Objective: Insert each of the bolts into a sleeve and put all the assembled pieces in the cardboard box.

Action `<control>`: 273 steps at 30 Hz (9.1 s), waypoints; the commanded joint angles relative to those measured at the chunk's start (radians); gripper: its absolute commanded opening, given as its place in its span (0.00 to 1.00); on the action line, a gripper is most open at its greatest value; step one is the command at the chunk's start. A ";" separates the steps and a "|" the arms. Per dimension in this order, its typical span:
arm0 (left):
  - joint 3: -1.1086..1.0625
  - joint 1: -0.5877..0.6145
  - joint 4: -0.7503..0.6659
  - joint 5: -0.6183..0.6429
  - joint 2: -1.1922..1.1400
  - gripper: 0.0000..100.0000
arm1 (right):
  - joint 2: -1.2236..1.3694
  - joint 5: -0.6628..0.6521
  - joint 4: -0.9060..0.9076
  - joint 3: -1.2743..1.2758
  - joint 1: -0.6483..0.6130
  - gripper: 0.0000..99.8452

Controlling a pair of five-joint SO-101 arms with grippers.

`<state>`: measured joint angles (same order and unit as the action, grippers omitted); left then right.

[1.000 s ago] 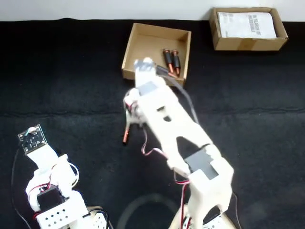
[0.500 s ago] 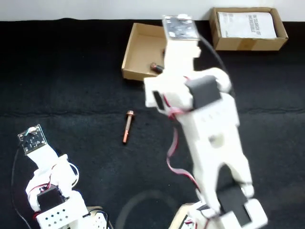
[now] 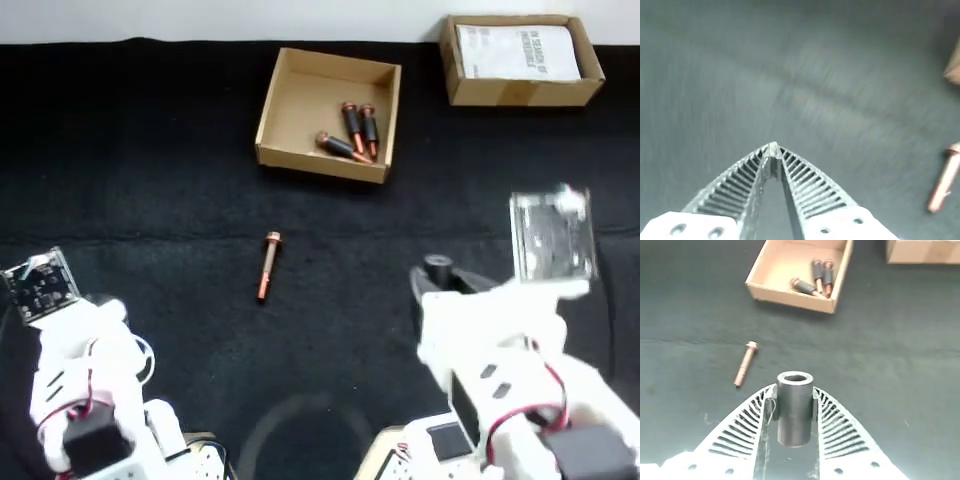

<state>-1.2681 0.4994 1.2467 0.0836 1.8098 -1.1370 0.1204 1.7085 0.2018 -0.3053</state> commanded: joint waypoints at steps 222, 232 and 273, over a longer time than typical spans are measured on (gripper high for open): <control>0.665 -0.783 0.057 -0.147 -0.541 0.01 | -0.665 -0.315 -1.294 1.337 -0.128 0.01; 0.211 -0.506 -0.233 -0.147 -0.288 0.01 | 0.018 -0.419 -1.425 0.834 -0.113 0.01; -0.427 -0.150 -0.299 -0.012 0.004 0.01 | 1.773 -1.160 -1.070 -0.667 -0.022 0.12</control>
<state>-1.6778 0.3383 0.9429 0.0637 1.8021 0.6582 -1.0948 0.4549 -0.3429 -0.3299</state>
